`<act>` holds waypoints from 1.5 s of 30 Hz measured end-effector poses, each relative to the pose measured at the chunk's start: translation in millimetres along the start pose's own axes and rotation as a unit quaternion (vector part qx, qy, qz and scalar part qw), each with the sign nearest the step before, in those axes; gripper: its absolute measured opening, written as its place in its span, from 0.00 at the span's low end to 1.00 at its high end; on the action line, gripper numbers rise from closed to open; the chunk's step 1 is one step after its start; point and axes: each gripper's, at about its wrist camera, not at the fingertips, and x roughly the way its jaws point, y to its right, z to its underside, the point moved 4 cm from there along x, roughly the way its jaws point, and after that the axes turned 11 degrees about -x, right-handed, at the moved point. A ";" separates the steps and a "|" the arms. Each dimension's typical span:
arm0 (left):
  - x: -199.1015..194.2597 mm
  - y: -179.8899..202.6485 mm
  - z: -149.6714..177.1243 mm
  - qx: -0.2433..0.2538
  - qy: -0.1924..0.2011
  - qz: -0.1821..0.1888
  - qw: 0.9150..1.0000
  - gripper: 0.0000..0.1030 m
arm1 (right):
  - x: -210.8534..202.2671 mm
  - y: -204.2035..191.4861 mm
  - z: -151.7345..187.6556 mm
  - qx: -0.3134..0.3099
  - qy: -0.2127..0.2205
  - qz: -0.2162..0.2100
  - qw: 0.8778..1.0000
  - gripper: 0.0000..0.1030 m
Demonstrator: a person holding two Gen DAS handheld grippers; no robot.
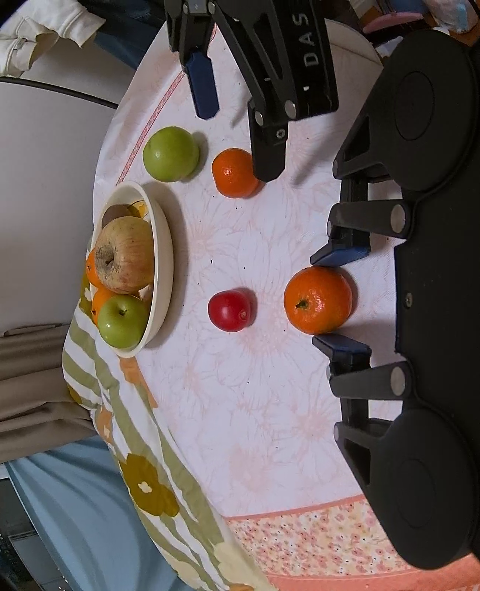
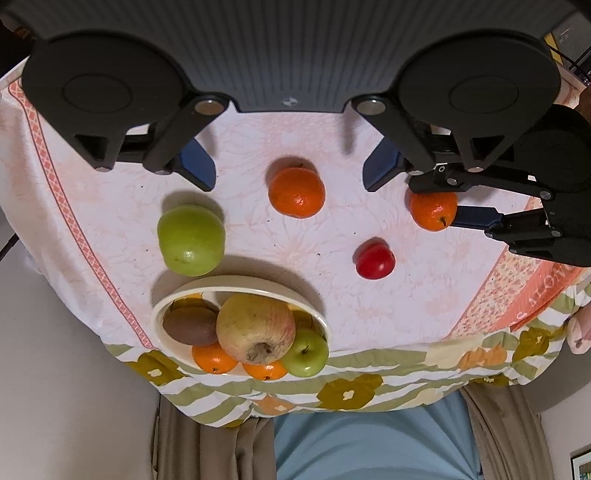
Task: Organize fruits
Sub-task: 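Grasp a tangerine with the left tool while the right tool grasps another tangerine, then carry both tangerines to the white bowl with both tools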
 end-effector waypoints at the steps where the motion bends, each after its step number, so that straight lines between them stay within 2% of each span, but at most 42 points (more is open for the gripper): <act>1: -0.4 -0.2 0.1 -0.002 -0.001 0.000 1.000 0.42 | 1.0 -0.8 0.0 -0.001 0.000 0.000 1.000 0.94; 3: -1.3 -1.0 0.8 -0.002 -0.001 0.000 1.000 0.42 | 3.7 -2.6 0.1 -0.006 -0.001 0.002 1.000 0.92; 8: -5.2 -5.9 3.8 -0.012 -0.003 -0.004 1.000 0.42 | 11.9 -4.5 -1.1 -0.014 -0.005 -0.002 1.000 0.80; 24: -16.8 -15.0 8.1 -0.049 0.001 -0.013 0.999 0.42 | 26.7 -0.4 -8.8 -0.028 -0.010 0.001 1.000 0.64; 25: -16.6 -15.0 8.3 -0.050 0.002 -0.014 0.999 0.42 | 27.8 -0.6 -8.5 -0.029 -0.011 0.000 1.000 0.62; 27: -17.3 -14.9 9.0 -0.054 0.002 -0.016 0.998 0.42 | 30.3 -1.2 -6.8 -0.030 -0.015 -0.010 0.999 0.52; 34: -25.9 -14.3 7.6 -0.059 0.010 -0.018 0.998 0.42 | 26.2 -3.0 -8.1 -0.032 -0.012 -0.011 0.999 0.51; 45: -47.3 -2.6 -8.7 -0.061 0.028 -0.019 0.998 0.42 | -8.1 9.7 -19.4 -0.028 0.006 -0.007 1.000 0.51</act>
